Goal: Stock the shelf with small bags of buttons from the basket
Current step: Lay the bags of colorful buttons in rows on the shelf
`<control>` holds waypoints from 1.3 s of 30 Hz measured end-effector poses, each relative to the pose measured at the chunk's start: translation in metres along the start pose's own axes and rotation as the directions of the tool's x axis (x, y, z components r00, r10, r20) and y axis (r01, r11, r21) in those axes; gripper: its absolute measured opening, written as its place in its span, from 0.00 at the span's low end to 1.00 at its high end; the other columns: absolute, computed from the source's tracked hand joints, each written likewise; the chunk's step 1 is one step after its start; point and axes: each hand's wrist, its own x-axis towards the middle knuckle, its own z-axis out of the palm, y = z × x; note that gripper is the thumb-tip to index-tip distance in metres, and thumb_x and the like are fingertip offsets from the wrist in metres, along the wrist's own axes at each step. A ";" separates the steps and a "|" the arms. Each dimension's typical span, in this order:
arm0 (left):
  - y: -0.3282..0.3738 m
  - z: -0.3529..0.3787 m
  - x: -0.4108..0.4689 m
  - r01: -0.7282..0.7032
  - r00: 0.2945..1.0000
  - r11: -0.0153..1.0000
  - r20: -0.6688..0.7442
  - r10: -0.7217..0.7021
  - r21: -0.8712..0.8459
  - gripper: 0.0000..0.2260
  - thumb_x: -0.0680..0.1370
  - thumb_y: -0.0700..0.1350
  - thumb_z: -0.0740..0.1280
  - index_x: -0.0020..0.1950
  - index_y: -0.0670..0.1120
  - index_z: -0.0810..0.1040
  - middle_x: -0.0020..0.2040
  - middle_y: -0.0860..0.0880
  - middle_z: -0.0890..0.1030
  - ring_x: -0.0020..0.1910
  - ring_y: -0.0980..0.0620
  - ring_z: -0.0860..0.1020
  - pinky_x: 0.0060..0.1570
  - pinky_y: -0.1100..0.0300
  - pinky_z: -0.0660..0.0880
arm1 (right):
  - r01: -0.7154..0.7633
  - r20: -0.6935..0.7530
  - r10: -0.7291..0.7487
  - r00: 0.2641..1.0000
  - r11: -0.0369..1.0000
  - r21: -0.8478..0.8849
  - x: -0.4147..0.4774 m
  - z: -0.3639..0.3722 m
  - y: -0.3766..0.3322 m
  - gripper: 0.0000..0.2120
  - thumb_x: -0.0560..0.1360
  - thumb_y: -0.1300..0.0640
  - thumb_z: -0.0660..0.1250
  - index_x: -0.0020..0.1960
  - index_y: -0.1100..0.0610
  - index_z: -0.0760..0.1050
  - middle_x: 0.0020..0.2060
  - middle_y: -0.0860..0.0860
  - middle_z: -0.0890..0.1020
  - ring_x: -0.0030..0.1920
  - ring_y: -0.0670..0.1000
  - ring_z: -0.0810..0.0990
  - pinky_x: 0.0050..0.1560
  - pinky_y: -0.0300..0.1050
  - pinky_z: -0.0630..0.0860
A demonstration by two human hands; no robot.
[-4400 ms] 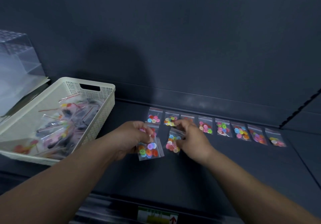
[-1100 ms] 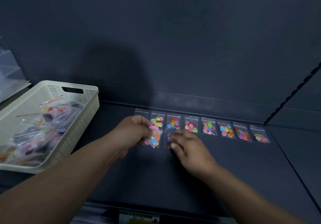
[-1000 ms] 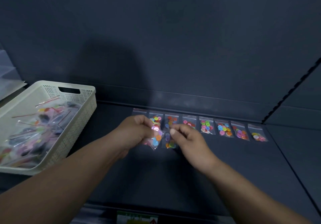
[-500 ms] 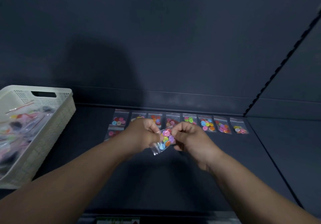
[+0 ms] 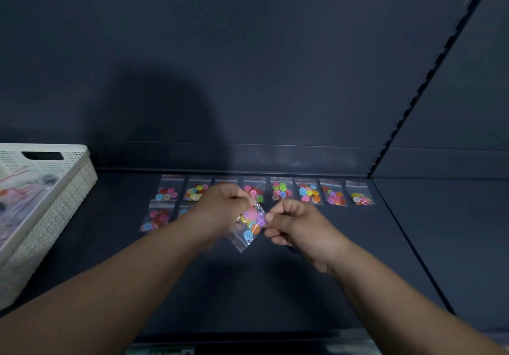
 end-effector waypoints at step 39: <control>-0.051 -0.037 -0.001 -0.338 0.939 0.499 0.248 0.239 0.798 0.16 0.80 0.45 0.59 0.68 0.49 0.72 0.70 0.54 0.69 0.67 0.54 0.67 0.66 0.63 0.63 | 0.466 0.430 -0.233 0.872 0.128 -0.876 0.025 -0.012 0.039 0.24 0.81 0.55 0.51 0.76 0.49 0.54 0.76 0.46 0.54 0.76 0.46 0.47 0.72 0.37 0.41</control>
